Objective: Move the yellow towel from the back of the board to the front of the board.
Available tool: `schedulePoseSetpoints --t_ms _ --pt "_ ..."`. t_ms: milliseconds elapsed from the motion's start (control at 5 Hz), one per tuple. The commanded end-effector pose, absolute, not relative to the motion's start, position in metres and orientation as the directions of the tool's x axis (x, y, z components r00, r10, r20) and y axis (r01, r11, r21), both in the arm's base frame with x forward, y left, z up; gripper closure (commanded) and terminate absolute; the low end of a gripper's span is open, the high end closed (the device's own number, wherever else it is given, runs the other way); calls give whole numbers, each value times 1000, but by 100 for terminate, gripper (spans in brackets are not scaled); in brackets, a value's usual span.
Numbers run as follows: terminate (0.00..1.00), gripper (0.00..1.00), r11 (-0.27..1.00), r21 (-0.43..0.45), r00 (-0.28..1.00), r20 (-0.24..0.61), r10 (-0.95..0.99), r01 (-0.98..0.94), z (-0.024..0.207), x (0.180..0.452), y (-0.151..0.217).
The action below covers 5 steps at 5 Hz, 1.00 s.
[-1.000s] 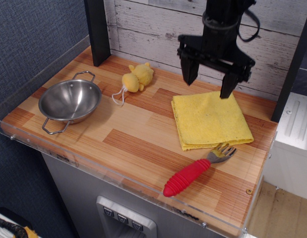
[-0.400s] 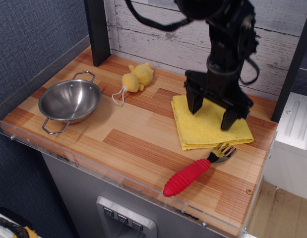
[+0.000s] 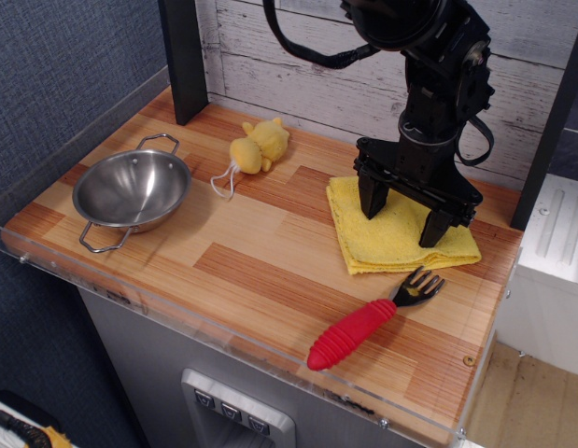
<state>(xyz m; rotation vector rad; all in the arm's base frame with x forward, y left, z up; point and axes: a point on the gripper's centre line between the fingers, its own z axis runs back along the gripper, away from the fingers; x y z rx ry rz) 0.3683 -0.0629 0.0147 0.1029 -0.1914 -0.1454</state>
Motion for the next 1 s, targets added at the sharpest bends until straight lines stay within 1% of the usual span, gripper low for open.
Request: schedulePoseSetpoints --t_ms 0,200,400,600,800 --pt "0 0 997 75 974 221 -47 31 25 368 -37" --pt "0 0 997 72 977 211 -30 15 27 363 -29" --pt "0 0 993 119 981 194 -19 -5 29 357 -19" --pt "0 0 992 126 984 176 4 -27 25 348 -8" --pt "0 0 993 114 985 173 7 -27 24 336 -7"
